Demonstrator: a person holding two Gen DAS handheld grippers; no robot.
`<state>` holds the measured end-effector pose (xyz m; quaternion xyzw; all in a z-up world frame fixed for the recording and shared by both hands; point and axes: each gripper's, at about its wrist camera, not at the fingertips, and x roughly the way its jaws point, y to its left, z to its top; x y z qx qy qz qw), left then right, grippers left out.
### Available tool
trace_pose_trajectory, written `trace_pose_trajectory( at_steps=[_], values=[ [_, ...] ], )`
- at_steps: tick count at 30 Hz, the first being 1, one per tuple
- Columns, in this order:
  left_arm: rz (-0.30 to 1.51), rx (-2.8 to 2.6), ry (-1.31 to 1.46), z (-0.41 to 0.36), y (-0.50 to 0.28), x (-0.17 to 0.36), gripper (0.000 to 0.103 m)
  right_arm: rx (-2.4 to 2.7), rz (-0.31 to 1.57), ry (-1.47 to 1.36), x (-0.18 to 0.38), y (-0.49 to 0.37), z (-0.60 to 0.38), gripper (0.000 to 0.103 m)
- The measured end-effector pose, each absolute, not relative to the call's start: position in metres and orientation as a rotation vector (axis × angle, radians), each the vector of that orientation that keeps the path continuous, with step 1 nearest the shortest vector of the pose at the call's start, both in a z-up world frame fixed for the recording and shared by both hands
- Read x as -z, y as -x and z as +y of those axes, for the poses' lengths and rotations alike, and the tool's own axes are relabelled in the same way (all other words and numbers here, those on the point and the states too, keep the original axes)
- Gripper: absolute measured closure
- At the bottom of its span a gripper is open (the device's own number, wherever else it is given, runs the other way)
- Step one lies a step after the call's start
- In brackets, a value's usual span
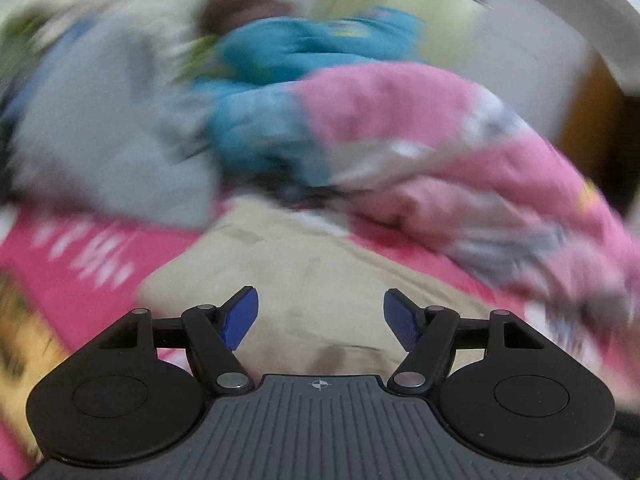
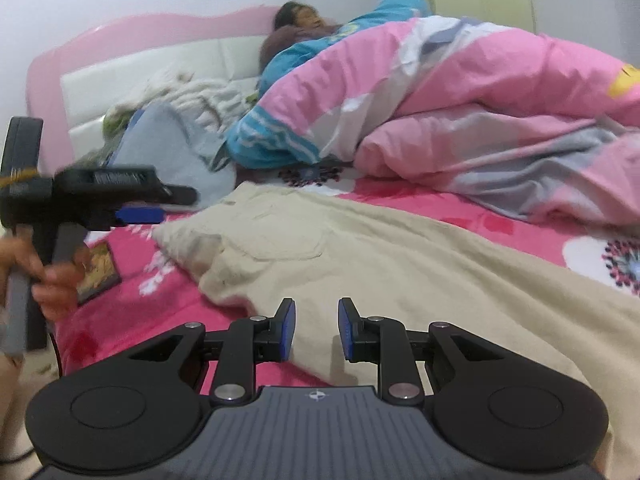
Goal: Fold clothes
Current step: 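Move both open tools over the flattened beige trousers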
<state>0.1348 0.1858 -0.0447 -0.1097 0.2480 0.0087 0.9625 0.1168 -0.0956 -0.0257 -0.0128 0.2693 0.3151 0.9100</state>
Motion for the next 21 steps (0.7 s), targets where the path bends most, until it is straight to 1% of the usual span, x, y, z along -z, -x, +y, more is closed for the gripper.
trace_pose_trajectory(
  at_steps=[3, 5, 7, 8, 12, 15, 21],
  values=[
    [0.592, -0.11, 0.003, 0.164, -0.156, 0.065, 0.034, -0.687, 0.523, 0.004, 0.027, -0.122, -0.091, 0.08],
    [0.609, -0.119, 0.008, 0.171, -0.16, 0.076, 0.032, -0.708, 0.514, 0.045, 0.039, -0.126, -0.084, 0.081],
    [0.619, -0.125, 0.014, 0.176, -0.16, 0.082, 0.032, -0.702, 0.606, 0.146, 0.07, -0.137, -0.074, 0.081],
    [0.622, -0.13, -0.001, 0.175, -0.161, 0.082, 0.032, -0.705, 0.622, 0.159, 0.081, -0.139, -0.074, 0.081],
    [0.618, -0.148, -0.047, 0.172, -0.163, 0.085, 0.032, -0.704, 0.634, 0.155, 0.058, -0.14, -0.077, 0.081],
    [0.614, -0.159, -0.053, 0.171, -0.163, 0.087, 0.032, -0.767, 0.552, 0.12, 0.036, -0.132, -0.075, 0.081],
    [0.607, -0.179, -0.013, 0.173, -0.163, 0.081, 0.032, -0.781, 0.617, 0.177, 0.074, -0.142, -0.061, 0.08]
  ],
)
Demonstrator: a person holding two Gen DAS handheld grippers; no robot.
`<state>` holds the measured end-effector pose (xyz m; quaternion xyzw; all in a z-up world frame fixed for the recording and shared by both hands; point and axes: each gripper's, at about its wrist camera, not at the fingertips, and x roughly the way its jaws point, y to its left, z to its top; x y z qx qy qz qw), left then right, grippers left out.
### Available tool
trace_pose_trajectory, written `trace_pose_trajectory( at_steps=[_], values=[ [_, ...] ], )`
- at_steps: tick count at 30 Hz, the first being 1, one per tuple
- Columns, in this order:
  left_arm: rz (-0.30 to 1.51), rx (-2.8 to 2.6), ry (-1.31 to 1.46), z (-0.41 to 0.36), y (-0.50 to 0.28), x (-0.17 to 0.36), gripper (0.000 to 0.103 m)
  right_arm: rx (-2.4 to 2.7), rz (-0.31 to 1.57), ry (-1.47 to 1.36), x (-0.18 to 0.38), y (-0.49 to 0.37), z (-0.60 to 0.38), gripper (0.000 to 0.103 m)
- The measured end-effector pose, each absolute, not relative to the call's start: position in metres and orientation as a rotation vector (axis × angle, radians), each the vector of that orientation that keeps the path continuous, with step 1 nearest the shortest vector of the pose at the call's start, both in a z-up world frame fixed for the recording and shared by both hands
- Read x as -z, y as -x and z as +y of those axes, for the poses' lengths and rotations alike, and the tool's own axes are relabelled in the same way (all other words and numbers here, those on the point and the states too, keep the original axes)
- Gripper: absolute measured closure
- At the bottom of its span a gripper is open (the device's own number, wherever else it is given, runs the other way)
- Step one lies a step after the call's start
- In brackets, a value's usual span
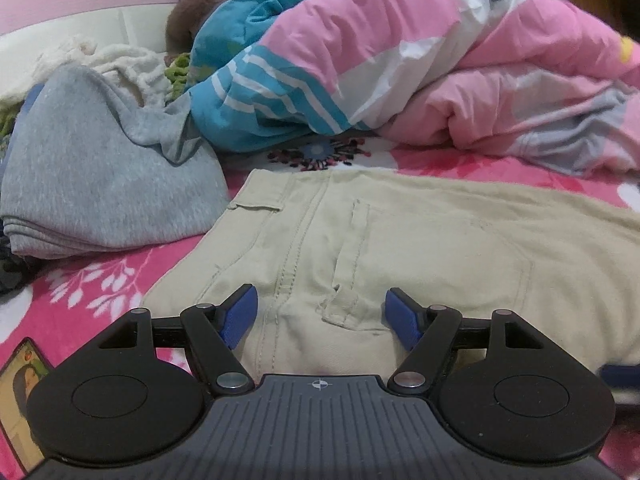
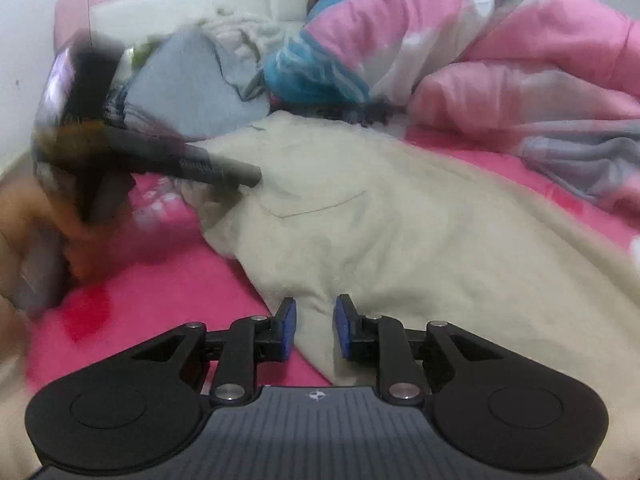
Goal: Fold clothes
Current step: 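Move both open tools over the flattened beige trousers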
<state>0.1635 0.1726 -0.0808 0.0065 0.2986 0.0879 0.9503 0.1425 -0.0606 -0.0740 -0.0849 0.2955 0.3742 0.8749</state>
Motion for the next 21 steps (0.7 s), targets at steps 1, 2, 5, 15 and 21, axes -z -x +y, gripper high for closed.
trace_pose_trajectory(
  at_steps=[1, 2, 5, 15, 21],
  values=[
    [0.599, -0.186, 0.009, 0.172, -0.163, 0.075, 0.032, -0.784, 0.624, 0.166, 0.072, -0.144, -0.062, 0.079],
    [0.586, -0.189, 0.035, 0.172, -0.161, 0.069, 0.031, -0.79, 0.619, 0.137, 0.065, -0.143, -0.067, 0.079],
    [0.544, -0.179, 0.114, 0.168, -0.16, 0.048, 0.03, -0.812, 0.567, 0.04, 0.044, -0.136, -0.091, 0.079],
    [0.568, 0.038, 0.122, 0.082, -0.226, 0.047, 0.025, -0.576, 0.502, -0.082, -0.009, -0.098, -0.25, 0.07],
    [0.657, -0.004, 0.056, 0.071, -0.24, 0.092, 0.026, -0.218, 0.518, 0.079, -0.031, -0.11, -0.322, 0.07]
  ],
)
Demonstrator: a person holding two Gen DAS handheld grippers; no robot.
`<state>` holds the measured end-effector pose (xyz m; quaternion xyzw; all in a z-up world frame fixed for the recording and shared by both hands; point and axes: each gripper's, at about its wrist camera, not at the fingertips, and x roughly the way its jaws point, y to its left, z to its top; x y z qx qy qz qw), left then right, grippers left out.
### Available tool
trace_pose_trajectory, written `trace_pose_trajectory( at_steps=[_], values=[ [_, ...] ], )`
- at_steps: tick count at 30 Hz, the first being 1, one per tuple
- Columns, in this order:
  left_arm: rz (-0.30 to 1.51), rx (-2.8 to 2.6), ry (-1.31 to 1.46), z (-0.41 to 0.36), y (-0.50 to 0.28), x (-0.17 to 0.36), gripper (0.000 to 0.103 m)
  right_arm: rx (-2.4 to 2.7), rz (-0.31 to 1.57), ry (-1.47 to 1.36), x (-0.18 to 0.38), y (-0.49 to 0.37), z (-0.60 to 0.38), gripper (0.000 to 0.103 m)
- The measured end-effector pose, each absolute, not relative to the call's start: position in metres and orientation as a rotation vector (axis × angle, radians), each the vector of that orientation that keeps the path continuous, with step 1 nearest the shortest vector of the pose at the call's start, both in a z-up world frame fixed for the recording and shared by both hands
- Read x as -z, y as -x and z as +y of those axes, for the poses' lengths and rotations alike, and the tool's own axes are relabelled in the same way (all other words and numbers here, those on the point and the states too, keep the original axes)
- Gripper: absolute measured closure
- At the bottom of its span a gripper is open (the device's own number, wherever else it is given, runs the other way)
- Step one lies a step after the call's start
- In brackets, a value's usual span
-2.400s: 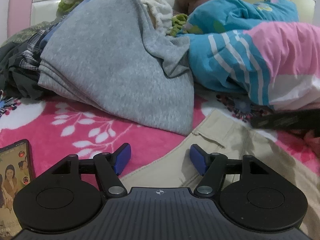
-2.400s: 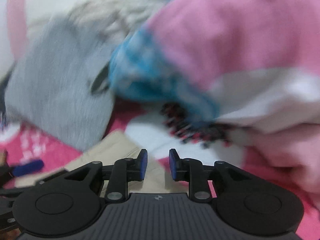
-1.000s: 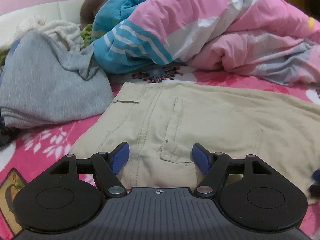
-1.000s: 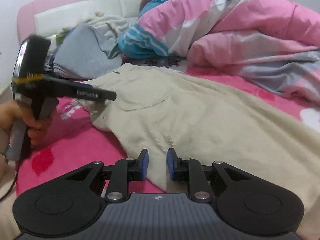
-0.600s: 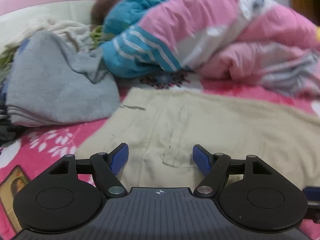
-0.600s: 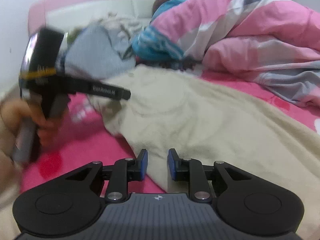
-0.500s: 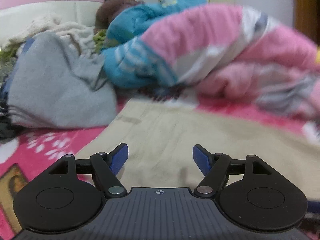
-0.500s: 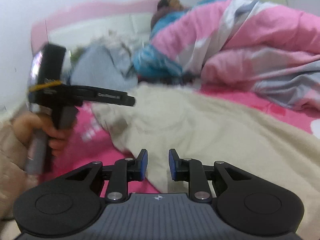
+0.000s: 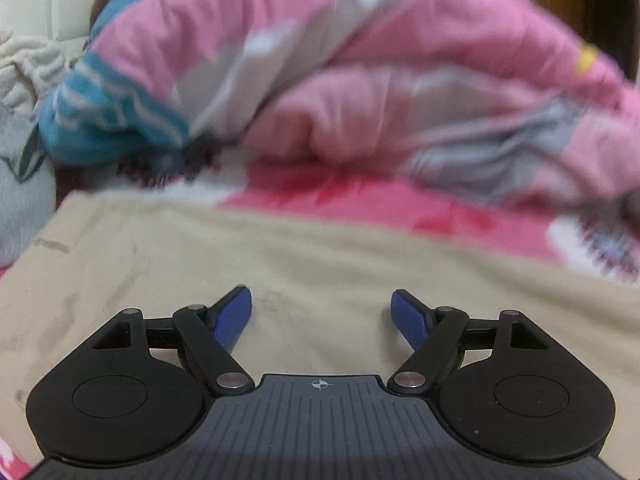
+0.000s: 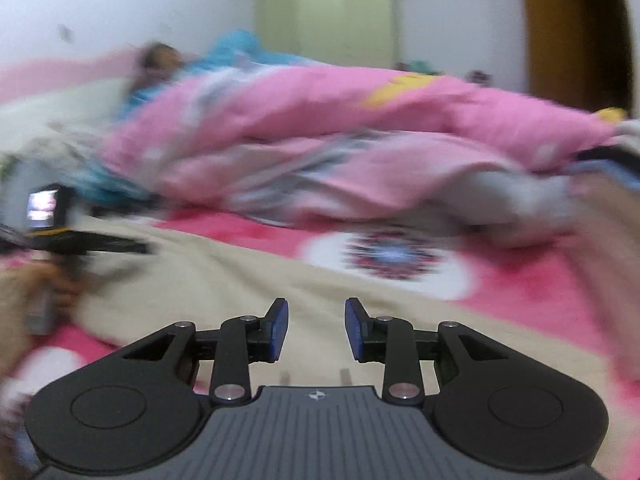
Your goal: Fold clothes
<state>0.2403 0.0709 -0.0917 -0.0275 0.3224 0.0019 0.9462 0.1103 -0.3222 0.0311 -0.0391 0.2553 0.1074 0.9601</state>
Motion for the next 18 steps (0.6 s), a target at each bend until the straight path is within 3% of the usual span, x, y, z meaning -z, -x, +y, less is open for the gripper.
trace_pose_trajectory(
  at_steps=[10, 18],
  values=[
    [0.643, 0.002, 0.029, 0.071, -0.24, 0.093, 0.025, -0.291, 0.803, 0.217, 0.0, -0.21, -0.332, 0.078],
    [0.644, 0.004, 0.016, 0.07, -0.244, 0.095, 0.023, -0.446, 0.914, 0.307, 0.018, -0.219, -0.321, 0.082]
  ],
)
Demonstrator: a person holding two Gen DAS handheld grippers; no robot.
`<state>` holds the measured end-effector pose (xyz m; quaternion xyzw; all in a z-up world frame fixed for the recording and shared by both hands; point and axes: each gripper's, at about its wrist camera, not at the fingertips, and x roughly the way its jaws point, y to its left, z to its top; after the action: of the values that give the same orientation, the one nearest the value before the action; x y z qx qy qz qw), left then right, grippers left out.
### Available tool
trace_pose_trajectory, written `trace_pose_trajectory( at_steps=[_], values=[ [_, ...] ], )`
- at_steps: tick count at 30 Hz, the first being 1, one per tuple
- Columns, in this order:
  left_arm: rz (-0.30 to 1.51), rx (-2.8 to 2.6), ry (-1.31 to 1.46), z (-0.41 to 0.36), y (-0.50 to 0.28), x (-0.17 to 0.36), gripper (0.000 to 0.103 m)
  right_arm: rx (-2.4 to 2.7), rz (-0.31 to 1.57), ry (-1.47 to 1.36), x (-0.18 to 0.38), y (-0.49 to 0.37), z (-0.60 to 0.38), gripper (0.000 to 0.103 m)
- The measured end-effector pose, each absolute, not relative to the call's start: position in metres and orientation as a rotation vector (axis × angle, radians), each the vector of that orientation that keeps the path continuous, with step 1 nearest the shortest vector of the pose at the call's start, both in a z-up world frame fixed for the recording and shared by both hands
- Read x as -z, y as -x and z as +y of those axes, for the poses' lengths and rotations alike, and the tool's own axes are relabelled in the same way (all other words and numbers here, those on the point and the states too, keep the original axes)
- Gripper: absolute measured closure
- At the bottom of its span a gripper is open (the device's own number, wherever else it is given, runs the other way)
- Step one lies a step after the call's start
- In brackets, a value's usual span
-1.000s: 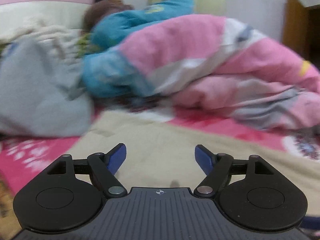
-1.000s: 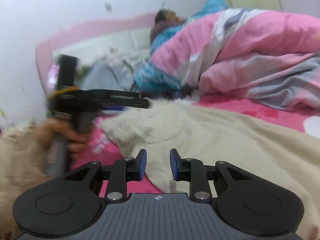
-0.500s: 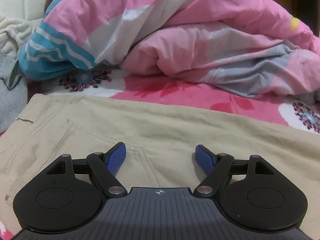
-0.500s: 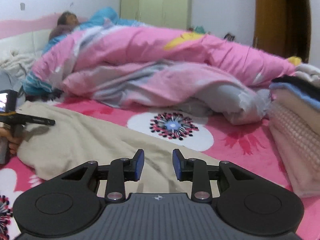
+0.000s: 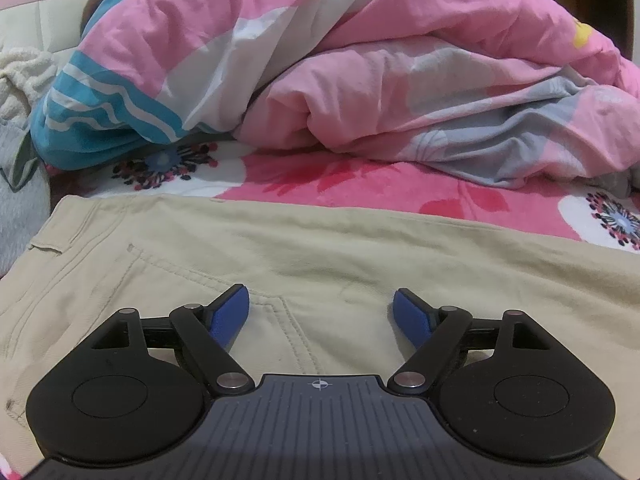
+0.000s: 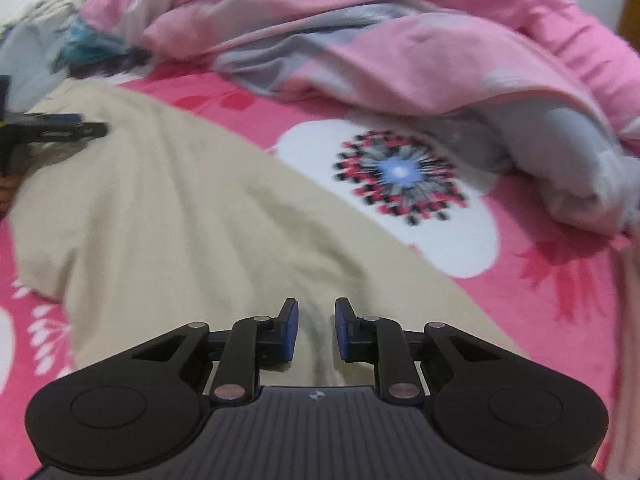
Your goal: Fold clothes
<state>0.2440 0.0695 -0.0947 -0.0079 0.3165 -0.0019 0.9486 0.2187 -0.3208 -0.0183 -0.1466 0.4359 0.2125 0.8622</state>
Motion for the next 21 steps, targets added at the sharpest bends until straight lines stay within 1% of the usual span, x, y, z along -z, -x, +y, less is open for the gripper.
trace_pose_trajectory(
  at_steps=[4, 7, 8, 9, 11, 16, 21],
  values=[
    [0.644, 0.003, 0.013, 0.069, -0.244, 0.095, 0.022, -0.475, 0.923, 0.36, 0.02, -0.213, -0.313, 0.082],
    [0.644, 0.004, 0.011, 0.069, -0.244, 0.095, 0.021, -0.43, 0.928, 0.345, 0.024, -0.22, -0.315, 0.082],
    [0.644, 0.005, 0.013, 0.069, -0.245, 0.095, 0.021, -0.425, 0.93, 0.335, 0.025, -0.222, -0.315, 0.085],
    [0.644, 0.006, 0.014, 0.069, -0.245, 0.096, 0.021, -0.427, 0.93, 0.325, 0.025, -0.221, -0.315, 0.098],
    [0.644, 0.006, 0.016, 0.069, -0.245, 0.096, 0.021, -0.418, 0.898, 0.342, 0.021, -0.214, -0.31, 0.102],
    [0.645, 0.002, 0.013, 0.069, -0.245, 0.095, 0.02, -0.378, 0.724, 0.425, -0.011, -0.18, -0.295, 0.102],
    [0.645, 0.001, 0.01, 0.069, -0.244, 0.095, 0.02, -0.305, 0.664, 0.448, -0.031, -0.185, -0.299, 0.102]
  ],
)
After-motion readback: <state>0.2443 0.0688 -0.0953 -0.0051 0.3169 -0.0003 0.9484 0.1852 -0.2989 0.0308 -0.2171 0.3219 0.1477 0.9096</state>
